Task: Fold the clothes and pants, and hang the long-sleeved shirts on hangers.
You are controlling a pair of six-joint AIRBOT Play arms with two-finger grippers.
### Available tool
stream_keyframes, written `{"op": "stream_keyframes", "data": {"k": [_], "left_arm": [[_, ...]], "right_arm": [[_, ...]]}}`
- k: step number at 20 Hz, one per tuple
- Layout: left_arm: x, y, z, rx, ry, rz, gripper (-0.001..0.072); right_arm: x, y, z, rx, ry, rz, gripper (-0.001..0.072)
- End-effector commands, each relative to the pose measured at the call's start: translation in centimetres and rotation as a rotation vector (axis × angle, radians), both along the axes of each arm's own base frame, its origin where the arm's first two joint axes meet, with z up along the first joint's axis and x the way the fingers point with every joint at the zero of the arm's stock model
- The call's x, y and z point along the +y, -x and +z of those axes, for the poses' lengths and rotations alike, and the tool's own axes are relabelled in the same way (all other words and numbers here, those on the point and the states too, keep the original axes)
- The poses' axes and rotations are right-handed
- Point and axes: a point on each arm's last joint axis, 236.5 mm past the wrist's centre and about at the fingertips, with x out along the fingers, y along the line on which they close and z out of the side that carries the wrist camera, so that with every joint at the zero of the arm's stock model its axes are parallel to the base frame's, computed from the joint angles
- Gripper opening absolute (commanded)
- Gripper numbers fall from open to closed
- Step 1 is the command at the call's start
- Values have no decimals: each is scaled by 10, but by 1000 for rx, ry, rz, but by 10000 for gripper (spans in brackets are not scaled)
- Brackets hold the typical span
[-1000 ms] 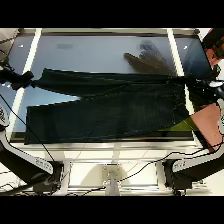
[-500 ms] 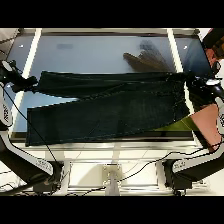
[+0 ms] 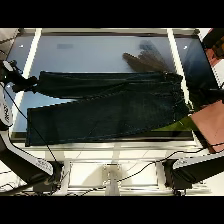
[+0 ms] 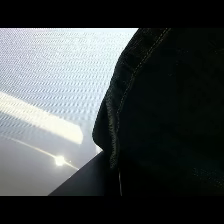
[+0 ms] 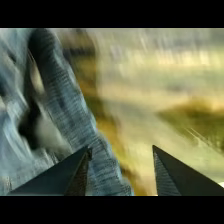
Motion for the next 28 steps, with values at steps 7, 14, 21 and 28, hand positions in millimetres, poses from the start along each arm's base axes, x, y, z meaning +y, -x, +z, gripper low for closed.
{"op": "stream_keyframes", "data": {"k": [7, 14, 21, 28], "left_arm": [[-33, -12, 2, -32, 87, -14, 32], [-33, -12, 2, -31, 87, -15, 32], [-34, -11, 1, -27, 88, -16, 32], [-6, 2, 34, -25, -34, 56, 31]], "right_arm": [[69, 3, -49, 86, -235, 193, 527], [105, -19, -19, 26, -281, 360, 527], [120, -32, -21, -21, -217, 435, 541], [93, -85, -15, -136, -82, 243, 35]]}}
